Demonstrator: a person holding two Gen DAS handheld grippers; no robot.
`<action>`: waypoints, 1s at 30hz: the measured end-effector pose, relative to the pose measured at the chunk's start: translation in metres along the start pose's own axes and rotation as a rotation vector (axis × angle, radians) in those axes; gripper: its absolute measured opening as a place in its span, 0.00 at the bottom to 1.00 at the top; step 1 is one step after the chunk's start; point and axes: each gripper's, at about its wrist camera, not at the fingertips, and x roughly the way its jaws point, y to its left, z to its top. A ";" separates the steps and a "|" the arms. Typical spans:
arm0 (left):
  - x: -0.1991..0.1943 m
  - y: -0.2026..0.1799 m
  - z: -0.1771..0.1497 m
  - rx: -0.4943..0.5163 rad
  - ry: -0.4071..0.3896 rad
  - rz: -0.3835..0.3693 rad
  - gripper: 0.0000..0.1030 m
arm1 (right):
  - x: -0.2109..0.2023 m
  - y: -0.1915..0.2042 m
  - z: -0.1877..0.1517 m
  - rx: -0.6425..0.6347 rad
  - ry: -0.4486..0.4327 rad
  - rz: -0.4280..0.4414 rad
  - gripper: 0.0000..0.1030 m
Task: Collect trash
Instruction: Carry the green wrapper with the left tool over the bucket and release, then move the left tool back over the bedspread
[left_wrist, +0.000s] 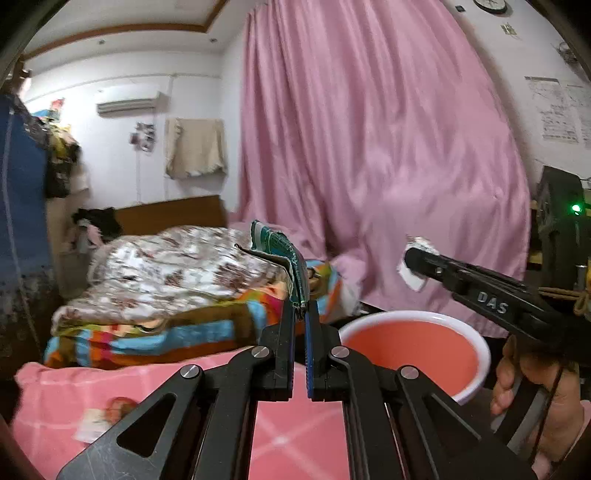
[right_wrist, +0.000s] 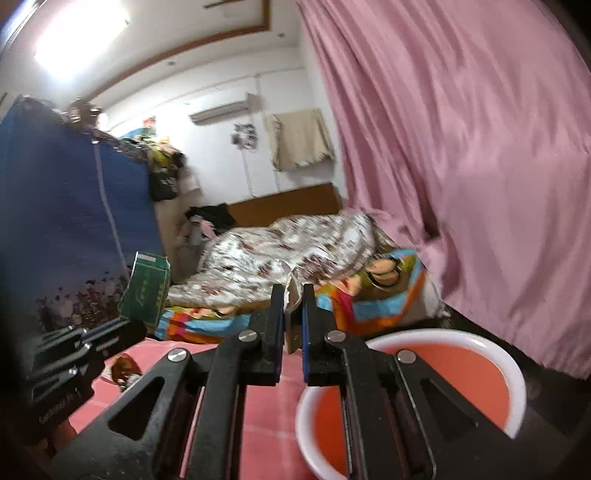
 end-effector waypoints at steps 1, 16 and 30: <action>0.007 -0.005 0.000 -0.010 0.018 -0.026 0.03 | 0.001 -0.006 -0.001 0.009 0.016 -0.017 0.15; 0.097 -0.055 -0.017 -0.145 0.342 -0.248 0.03 | 0.022 -0.062 -0.029 0.080 0.245 -0.141 0.17; 0.126 -0.052 -0.036 -0.215 0.490 -0.291 0.07 | 0.025 -0.083 -0.037 0.126 0.304 -0.197 0.36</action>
